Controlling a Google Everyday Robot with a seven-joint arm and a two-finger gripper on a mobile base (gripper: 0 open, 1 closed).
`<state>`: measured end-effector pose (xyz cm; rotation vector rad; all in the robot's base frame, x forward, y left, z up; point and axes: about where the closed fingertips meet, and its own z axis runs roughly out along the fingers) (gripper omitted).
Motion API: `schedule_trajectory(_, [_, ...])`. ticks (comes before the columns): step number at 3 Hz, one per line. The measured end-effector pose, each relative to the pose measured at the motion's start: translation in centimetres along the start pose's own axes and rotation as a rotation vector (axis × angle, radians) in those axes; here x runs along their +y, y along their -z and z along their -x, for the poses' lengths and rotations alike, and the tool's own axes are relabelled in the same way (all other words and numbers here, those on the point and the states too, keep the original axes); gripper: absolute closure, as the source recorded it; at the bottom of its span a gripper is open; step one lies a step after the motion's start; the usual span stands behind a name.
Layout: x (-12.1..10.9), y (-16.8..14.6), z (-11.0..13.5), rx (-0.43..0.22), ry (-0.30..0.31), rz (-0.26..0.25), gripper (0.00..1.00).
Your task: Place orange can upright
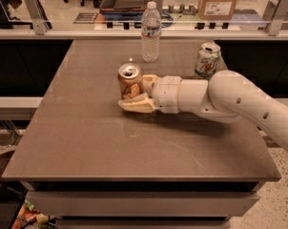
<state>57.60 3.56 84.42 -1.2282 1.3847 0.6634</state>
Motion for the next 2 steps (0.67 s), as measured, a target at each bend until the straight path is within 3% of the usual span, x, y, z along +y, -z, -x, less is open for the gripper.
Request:
schedule_trajectory(1, [0.11, -0.15, 0.09, -0.001, 0.001, 0.003, 0.0])
schedule_trajectory(2, [0.12, -0.16, 0.09, -0.001, 0.001, 0.003, 0.0])
